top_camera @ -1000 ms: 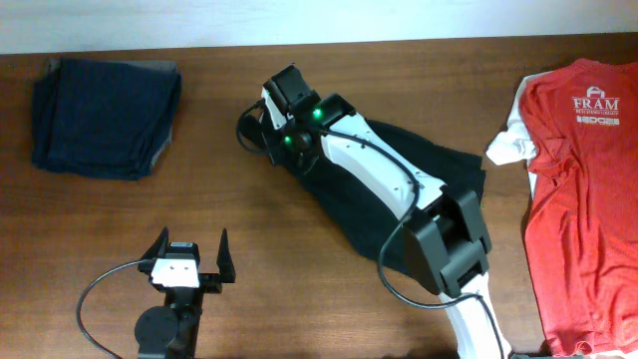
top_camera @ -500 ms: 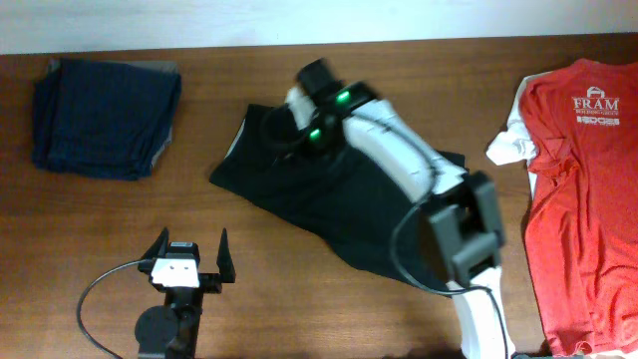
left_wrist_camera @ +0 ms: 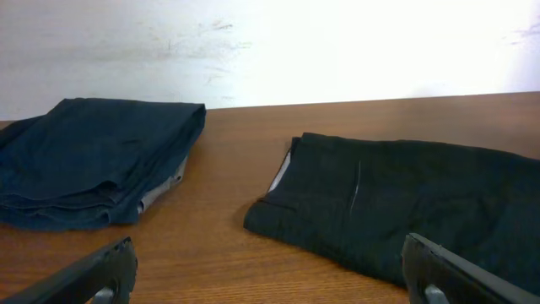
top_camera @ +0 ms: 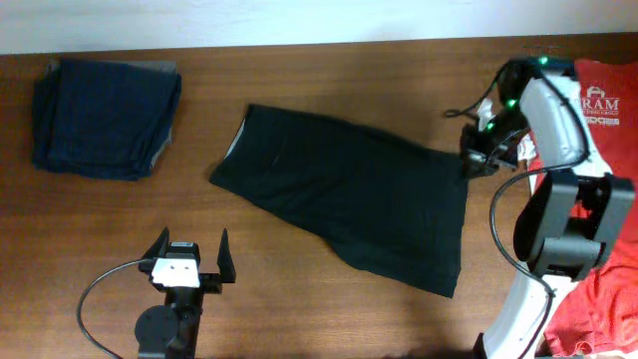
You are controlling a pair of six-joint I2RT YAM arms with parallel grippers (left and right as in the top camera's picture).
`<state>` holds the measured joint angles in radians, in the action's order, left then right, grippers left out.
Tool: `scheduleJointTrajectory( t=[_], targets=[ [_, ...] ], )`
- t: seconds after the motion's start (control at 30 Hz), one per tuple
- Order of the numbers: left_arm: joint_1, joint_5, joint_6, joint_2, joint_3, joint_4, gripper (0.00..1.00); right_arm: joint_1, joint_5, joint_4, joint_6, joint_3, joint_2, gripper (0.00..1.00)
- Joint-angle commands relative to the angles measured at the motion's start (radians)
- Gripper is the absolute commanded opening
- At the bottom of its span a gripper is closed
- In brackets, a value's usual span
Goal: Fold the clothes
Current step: 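Grasp the shorts' left corner with left gripper, right corner with right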
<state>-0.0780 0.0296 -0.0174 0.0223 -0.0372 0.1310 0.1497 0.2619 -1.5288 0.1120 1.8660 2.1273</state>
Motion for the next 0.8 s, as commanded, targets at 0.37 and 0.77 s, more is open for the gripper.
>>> scheduleJointTrajectory(
  t=[0.37, 0.77],
  targets=[
    [-0.002, -0.202, 0.050, 0.216, -0.432, 0.153, 0.99, -0.027, -0.121, 0.694, 0.061, -0.514, -0.011, 0.04],
    [-0.002, -0.217, -0.179, 1.669, -1.762, 0.958, 1.00, -0.027, -0.116, 0.652, 0.044, -0.406, -0.011, 0.08]
  ],
)
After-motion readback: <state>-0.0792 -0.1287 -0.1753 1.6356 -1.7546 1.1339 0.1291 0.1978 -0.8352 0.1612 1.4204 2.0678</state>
